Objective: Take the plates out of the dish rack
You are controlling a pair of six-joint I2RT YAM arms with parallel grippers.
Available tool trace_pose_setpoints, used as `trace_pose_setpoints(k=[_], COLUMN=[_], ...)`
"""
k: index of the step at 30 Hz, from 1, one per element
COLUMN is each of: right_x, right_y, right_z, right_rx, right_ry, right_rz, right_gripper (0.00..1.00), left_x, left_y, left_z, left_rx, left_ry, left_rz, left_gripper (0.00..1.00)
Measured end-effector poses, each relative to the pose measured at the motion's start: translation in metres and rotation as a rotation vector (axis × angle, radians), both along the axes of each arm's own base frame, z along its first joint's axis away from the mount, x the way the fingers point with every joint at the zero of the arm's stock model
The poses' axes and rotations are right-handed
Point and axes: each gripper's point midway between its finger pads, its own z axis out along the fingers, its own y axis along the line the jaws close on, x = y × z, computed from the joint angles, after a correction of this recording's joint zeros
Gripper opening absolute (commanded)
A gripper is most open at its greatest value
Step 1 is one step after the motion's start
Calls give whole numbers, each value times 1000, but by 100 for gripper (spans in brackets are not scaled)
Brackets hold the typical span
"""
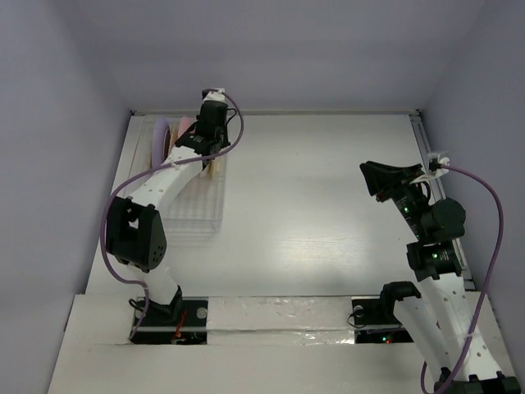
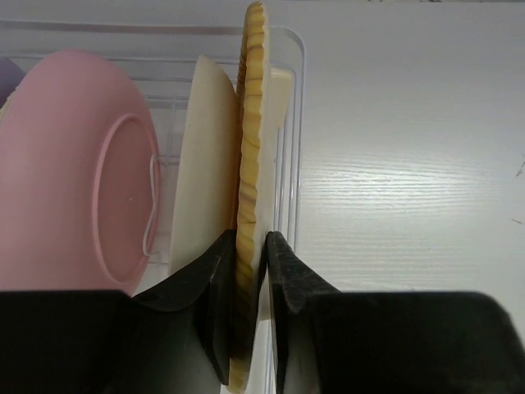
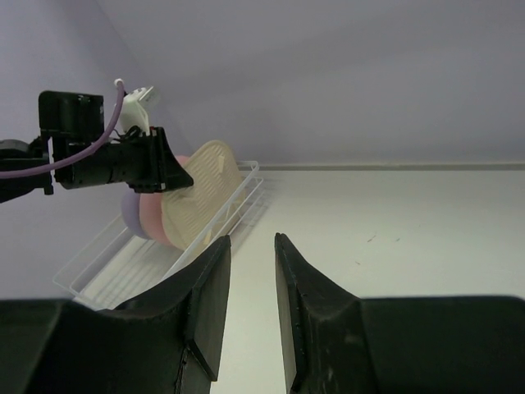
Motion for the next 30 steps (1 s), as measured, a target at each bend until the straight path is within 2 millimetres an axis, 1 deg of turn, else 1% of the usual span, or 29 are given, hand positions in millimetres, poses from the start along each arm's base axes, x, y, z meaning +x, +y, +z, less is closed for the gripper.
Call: trace_pose_setpoints(k=[1,2,9,13,19,25,28,30], right_x=[0,0,1,4,7,8,9,10], right_y=[0,0,1,2,3,3,3,4], right_z=[0,0,-2,-4,-9,-11,-12,-13], right_rx=[0,0,-1,-4,-6,-8,-8,-9], right_ry=[0,0,6,16,32,39,43,47], right_rz=[0,0,2,7,11,14,14,15], right_gripper=[34,34,35,35,35,35,35,35], left_x=[0,1,2,2,4,-3,-11,-16], left_y=[-3,-5,-9,-9,-13,-12,-9,-7], left_z=[0,0,1,7,28,49,60,71], left_rx=[-1,0,4,7,-6,-32,-51,-63], left_ry=[3,6,3,2,-37,-88,-123,-150], left_rz=[-11,-16,-18,-15,-12,-11,-9,-9], left_gripper=[5,1,0,0,0,0,0,0])
